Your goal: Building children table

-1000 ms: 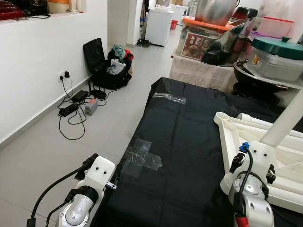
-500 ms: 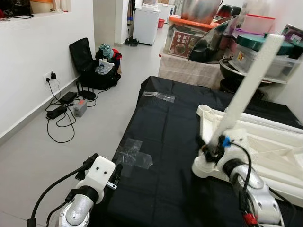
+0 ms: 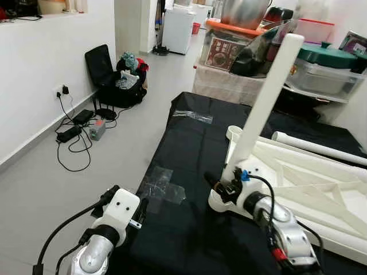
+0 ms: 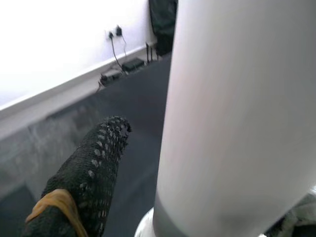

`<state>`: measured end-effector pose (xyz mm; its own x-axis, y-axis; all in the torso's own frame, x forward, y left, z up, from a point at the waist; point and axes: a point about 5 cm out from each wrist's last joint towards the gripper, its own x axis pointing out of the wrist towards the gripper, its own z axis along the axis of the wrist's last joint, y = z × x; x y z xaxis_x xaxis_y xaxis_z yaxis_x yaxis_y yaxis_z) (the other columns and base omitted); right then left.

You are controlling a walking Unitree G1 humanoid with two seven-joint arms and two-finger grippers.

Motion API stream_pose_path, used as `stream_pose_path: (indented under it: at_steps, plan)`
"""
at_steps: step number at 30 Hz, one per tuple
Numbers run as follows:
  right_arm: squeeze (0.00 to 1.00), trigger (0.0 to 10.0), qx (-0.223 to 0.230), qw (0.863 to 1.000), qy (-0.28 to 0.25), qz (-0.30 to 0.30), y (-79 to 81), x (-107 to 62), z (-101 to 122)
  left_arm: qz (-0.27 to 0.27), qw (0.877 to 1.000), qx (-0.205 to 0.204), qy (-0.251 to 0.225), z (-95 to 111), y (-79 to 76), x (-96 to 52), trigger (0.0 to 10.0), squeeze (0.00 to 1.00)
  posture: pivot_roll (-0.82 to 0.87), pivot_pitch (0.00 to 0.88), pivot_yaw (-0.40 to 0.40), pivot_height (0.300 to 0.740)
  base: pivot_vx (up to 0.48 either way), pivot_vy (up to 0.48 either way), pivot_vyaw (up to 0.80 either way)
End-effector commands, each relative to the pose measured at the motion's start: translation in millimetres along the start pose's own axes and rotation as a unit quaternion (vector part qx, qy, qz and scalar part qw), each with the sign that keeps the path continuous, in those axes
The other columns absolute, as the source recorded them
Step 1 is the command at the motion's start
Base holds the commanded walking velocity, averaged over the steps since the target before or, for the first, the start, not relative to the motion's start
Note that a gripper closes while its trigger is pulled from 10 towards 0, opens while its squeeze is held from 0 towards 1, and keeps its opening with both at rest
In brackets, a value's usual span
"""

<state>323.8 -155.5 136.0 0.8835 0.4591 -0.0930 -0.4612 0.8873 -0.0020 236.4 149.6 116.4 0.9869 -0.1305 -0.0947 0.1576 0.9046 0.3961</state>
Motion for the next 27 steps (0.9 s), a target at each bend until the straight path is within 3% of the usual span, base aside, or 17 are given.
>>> stream_pose_path:
  at_steps: [1,6,7,9,10,12,13,27]
  plan:
    - [0.0,10.0,-0.007,0.999,-0.021,0.023,5.3,6.2,8.5,-0.005,1.0,0.003,0.004,-0.2,-3.0,-0.5,10.0,0.0,0.14,0.0,-0.194,0.74,0.0,0.0,0.0]
    - [0.0,9.8,-0.011,0.997,-0.054,0.054,10.1,15.1,26.9,-0.004,1.0,0.003,0.001,1.1,-4.1,-0.2,10.0,0.0,0.14,0.0,-0.202,0.74,0.0,0.0,0.0]
    - [0.0,8.3,-0.011,0.996,-0.06,0.064,12.1,15.4,28.4,-0.004,1.0,0.002,0.001,1.5,-4.5,-0.3,10.0,0.0,0.14,0.0,-0.203,0.74,0.0,0.0,0.0]
    - [0.0,8.3,-0.009,0.995,-0.063,0.072,14.1,14.9,28.1,-0.004,1.0,0.002,0.001,1.7,-4.8,-0.4,10.0,0.0,0.14,0.0,-0.203,0.74,0.0,0.0,0.0]
    - [0.0,0.6,-0.008,0.995,-0.064,0.075,15.2,14.2,26.2,-0.004,1.0,0.001,0.001,1.9,-4.9,-0.5,10.0,0.0,0.14,0.0,-0.204,0.74,0.0,0.0,0.0]
    - [0.0,0.6,-0.005,0.995,-0.063,0.072,15.3,13.5,23.8,-0.004,1.0,0.001,0.001,2.0,-4.9,-0.6,10.0,0.0,0.14,0.0,-0.204,0.74,0.0,0.0,0.0]
    - [0.0,0.0,-0.003,0.996,-0.06,0.058,13.7,12.3,20.1,-0.004,1.0,0.001,0.001,2.0,-5.0,-0.8,10.0,0.0,0.14,0.0,-0.203,0.74,0.0,0.0,0.0]
    - [0.0,0.0,-0.003,0.998,-0.044,-0.044,1.2,0.7,2.3,-0.006,1.0,0.0,0.003,-0.6,-4.7,-0.4,10.0,0.0,0.12,0.0,-0.193,0.74,0.0,0.0,0.0]
